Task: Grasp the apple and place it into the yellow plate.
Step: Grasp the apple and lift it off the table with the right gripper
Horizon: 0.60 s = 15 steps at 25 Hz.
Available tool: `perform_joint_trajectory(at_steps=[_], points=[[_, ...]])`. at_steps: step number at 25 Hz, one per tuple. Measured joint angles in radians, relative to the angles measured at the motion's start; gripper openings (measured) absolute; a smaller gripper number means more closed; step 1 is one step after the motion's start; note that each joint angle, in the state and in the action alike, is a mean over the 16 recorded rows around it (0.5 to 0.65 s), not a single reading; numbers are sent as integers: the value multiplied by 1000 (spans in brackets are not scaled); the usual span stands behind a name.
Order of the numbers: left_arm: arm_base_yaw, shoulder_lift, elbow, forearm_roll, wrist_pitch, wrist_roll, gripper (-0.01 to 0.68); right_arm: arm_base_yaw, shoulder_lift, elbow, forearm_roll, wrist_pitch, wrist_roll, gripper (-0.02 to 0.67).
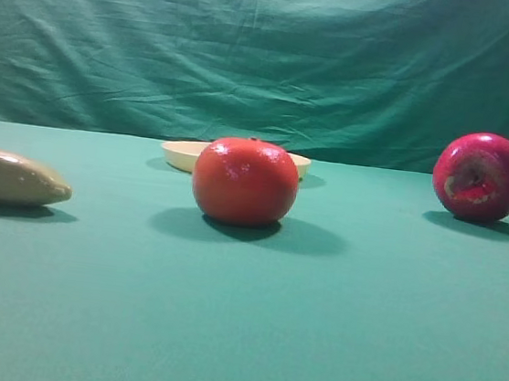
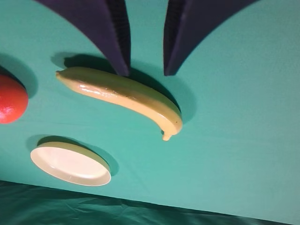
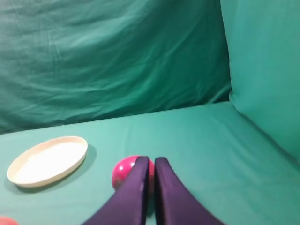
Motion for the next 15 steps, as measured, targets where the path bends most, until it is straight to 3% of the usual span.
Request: perform_joint_trajectory(at_steps=[15], points=[[0,0,0,0,0,0,157,0,714,-398,16,251,-262,0]])
